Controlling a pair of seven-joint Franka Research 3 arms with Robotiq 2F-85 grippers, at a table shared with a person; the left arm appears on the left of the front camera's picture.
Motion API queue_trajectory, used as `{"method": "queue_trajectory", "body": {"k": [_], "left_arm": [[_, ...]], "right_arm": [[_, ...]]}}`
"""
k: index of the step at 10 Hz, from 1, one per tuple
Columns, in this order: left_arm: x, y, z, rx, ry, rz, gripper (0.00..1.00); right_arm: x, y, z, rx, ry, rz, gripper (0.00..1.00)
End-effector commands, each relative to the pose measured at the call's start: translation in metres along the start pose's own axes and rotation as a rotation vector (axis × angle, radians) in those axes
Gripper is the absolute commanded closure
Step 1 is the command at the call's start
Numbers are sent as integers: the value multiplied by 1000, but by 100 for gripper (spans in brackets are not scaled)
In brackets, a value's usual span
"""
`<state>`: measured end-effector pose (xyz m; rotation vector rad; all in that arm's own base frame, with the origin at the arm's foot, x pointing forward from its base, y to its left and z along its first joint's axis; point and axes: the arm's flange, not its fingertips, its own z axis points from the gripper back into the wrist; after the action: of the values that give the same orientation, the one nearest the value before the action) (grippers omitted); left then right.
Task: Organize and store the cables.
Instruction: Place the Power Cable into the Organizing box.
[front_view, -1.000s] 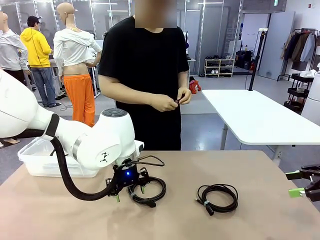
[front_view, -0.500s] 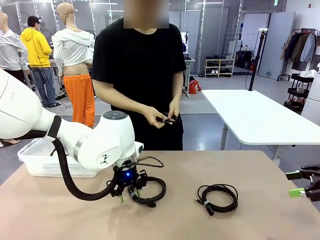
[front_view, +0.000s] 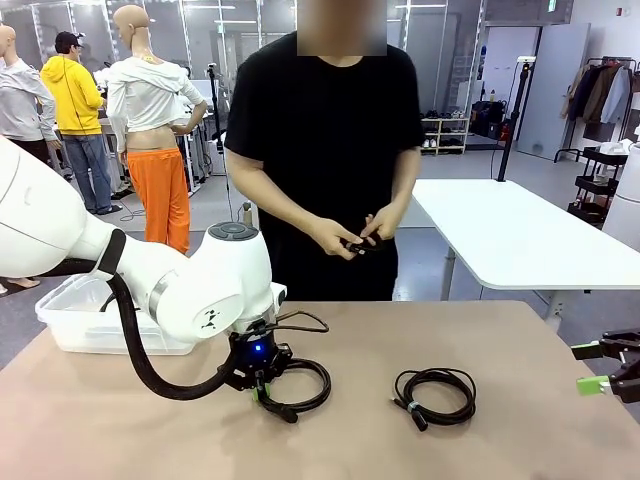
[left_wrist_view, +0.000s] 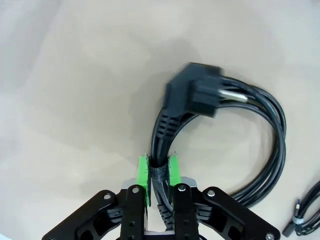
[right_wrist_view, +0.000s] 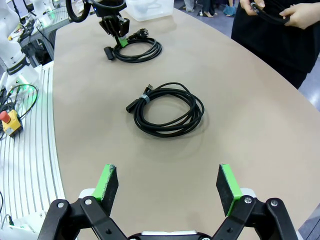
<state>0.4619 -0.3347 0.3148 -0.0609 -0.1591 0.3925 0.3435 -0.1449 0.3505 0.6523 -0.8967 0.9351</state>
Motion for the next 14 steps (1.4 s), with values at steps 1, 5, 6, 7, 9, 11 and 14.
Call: {"method": "queue_trajectory", "body": {"k": [1, 5, 6, 7, 9, 11, 14], "left_arm": [[0, -5, -6, 5, -18, 8, 100], [-3, 20, 80, -111, -145, -165, 100], [-3, 30, 112, -132, -161, -226, 100], [-2, 39, 135, -163, -159, -318, 100], [-5, 44, 148, -157, -183, -382, 100], [-16, 33, 150, -155, -257, -516, 100], [-9, 38, 156, -157, -203, -385, 100]], "right_arm": [[2, -2, -1, -17, -2, -13, 0], [2, -2, -1, -17, -2, -13, 0], [2, -2, -1, -17, -2, -13, 0], [2, -2, -1, -17, -2, -13, 0], [2, -2, -1, -17, -2, -13, 0], [2, -2, -1, -17, -2, -13, 0], [2, -2, -1, -17, -2, -13, 0]]}}
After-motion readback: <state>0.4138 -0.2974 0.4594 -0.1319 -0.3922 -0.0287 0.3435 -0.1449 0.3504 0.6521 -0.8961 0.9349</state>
